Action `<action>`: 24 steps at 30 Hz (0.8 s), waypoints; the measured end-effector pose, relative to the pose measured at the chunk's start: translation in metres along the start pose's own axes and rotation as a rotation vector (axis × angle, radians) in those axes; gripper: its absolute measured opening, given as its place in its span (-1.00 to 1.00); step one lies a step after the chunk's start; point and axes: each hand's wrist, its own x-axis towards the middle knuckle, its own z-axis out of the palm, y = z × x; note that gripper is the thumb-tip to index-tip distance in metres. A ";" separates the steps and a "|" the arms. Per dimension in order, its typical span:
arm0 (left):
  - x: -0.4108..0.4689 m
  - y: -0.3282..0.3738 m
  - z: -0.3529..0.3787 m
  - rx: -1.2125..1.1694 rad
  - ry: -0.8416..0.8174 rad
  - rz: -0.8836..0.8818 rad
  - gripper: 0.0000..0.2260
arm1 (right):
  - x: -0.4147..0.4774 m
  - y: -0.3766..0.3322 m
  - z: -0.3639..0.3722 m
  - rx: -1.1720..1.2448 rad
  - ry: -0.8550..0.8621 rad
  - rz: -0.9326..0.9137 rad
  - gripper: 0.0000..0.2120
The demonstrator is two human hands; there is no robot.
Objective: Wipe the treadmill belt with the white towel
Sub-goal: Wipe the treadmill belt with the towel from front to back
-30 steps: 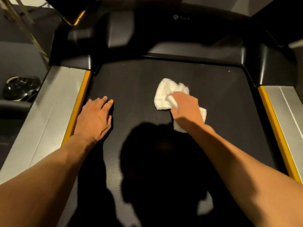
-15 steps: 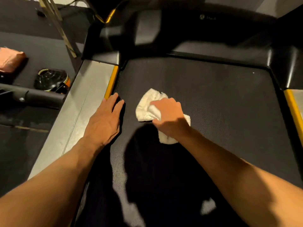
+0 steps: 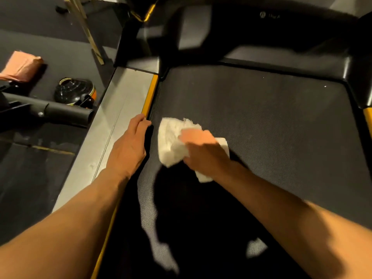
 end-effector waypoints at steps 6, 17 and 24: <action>-0.008 0.000 -0.001 0.112 0.115 0.019 -0.54 | -0.009 0.006 -0.025 -0.153 0.038 -0.175 -0.75; -0.020 -0.007 -0.013 0.096 0.001 0.008 -0.43 | -0.064 -0.025 0.027 0.004 0.023 -0.378 -0.54; -0.030 -0.013 -0.012 0.083 0.005 0.077 -0.44 | -0.001 -0.012 -0.015 -0.084 0.121 -0.144 -0.61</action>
